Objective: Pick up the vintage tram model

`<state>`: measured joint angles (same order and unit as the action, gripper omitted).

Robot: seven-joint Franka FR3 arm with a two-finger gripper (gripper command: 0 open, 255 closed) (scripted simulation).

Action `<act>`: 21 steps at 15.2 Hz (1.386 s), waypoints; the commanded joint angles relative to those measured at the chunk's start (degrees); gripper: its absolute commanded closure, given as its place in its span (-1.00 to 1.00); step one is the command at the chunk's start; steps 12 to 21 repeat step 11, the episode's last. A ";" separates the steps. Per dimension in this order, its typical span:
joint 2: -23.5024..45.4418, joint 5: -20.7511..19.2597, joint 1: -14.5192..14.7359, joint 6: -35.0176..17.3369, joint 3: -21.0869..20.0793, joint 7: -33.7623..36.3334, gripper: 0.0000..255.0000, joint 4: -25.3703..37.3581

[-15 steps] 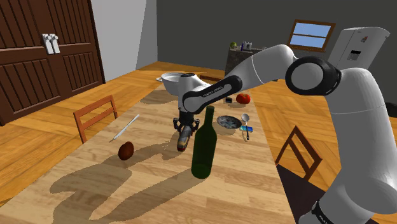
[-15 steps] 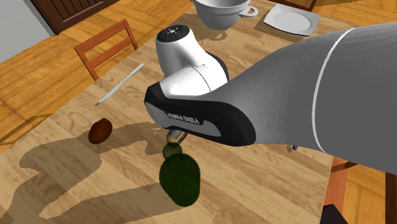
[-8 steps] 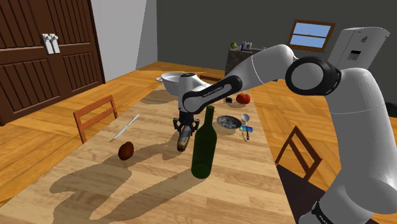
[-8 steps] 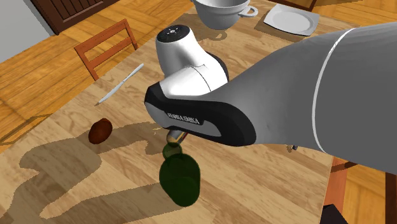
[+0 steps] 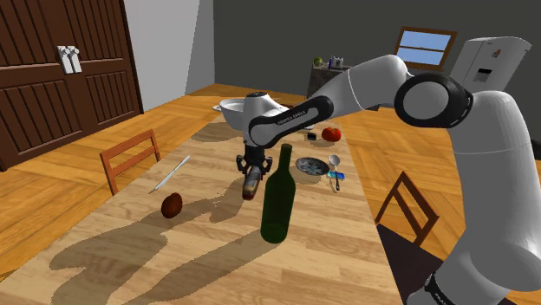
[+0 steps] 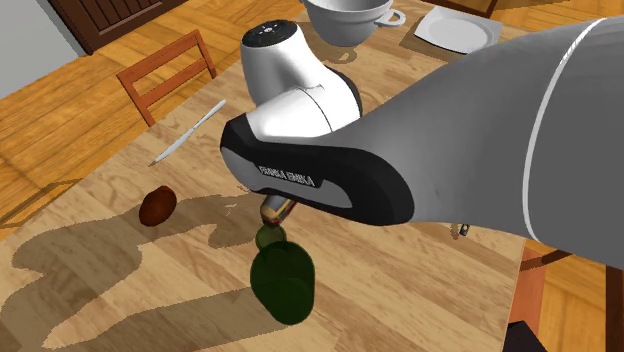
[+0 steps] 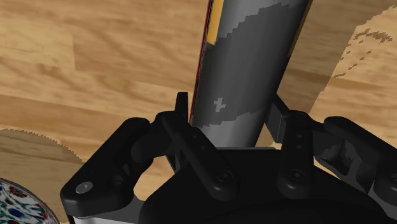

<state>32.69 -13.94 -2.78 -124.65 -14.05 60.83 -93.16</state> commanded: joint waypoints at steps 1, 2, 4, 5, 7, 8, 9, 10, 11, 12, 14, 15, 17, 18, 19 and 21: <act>-0.75 0.27 -0.11 1.08 -0.16 -0.26 1.00 0.39; -1.13 0.41 -0.15 1.66 -0.24 -0.38 1.00 0.60; -1.86 0.67 -0.22 2.82 -0.39 -0.60 1.00 1.06; -2.21 0.80 -0.25 3.41 -0.46 -0.72 1.00 1.31; -2.88 1.06 -0.31 4.60 -0.60 -0.94 1.00 1.86; -3.20 1.18 -0.34 5.20 -0.66 -1.04 1.00 2.15; -3.51 1.31 -0.36 5.81 -0.73 -1.15 1.00 2.46; -3.56 1.33 -0.36 5.90 -0.74 -1.17 1.00 2.50; -3.56 1.33 -0.36 5.90 -0.74 -1.17 1.00 2.51; -3.56 1.33 -0.36 5.90 -0.74 -1.17 1.00 2.51; -3.56 1.33 -0.36 5.90 -0.74 -1.17 1.00 2.51; -3.56 1.33 -0.36 5.90 -0.74 -1.17 1.00 2.51; -3.56 1.33 -0.36 5.90 -0.74 -1.17 1.00 2.51; -3.56 1.33 -0.36 5.90 -0.74 -1.17 1.00 2.51; -3.56 1.33 -0.36 5.90 -0.74 -1.17 1.00 2.51; -3.56 1.33 -0.36 5.90 -0.74 -1.17 1.00 2.51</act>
